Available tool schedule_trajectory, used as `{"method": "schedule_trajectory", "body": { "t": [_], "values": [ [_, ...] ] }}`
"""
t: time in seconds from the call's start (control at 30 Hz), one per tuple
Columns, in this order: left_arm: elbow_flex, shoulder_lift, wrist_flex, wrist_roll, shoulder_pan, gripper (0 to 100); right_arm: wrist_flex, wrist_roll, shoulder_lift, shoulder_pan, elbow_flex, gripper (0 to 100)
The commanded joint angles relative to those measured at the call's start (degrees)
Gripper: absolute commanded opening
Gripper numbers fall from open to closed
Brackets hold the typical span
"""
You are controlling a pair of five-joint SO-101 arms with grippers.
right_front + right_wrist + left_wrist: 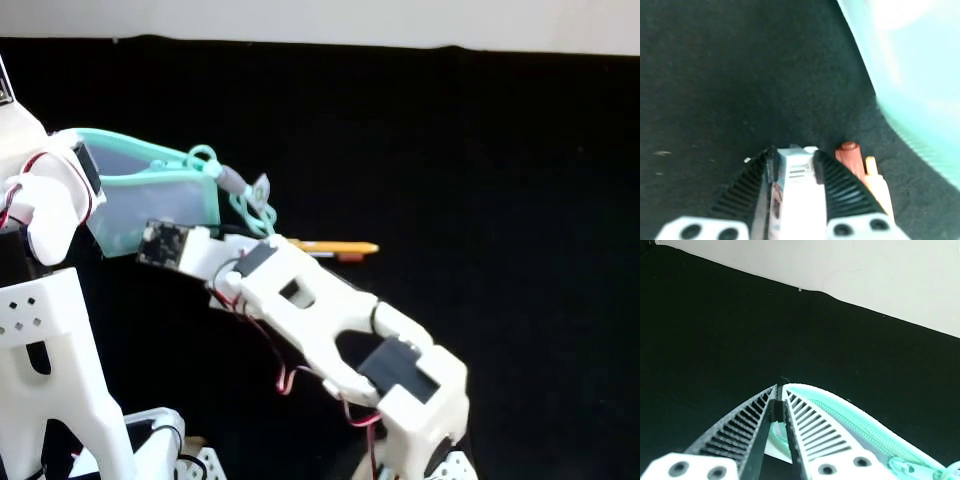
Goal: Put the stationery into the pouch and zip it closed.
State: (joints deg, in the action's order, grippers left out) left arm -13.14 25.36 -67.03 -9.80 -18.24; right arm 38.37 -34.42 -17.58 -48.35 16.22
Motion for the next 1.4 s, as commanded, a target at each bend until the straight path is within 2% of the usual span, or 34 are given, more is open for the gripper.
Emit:
{"method": "schedule_trajectory", "body": {
  "t": [0.0, 0.2, 0.4, 0.7, 1.1, 1.37],
  "values": [
    [-2.77, -4.7, -0.44, 0.09, 0.13, 1, -0.31, 0.26, -0.84, 1.1, 0.31, 0.8],
    [-2.77, -4.88, -0.44, 0.09, 0.13, 1, -0.22, 5.98, -0.13, 1.19, 0.22, 0.8],
    [-2.77, -4.88, -0.35, 0.09, 0.13, 1, -0.04, 11.69, 7.34, 2.86, 0.75, 0.7],
    [-3.03, -4.88, -0.35, 0.09, 0.13, 1, 6.46, 18.2, 16.4, 6.55, 0.84, 0.7],
    [-3.12, -4.88, -0.35, 0.09, 0.13, 1, 17.19, 18.55, 26.07, 7.43, 0.92, 0.7],
    [-3.12, -4.88, -0.35, 0.09, 0.13, 1, 20.7, 18.73, 35.47, 9.45, 0.92, 0.7]
  ]
}}
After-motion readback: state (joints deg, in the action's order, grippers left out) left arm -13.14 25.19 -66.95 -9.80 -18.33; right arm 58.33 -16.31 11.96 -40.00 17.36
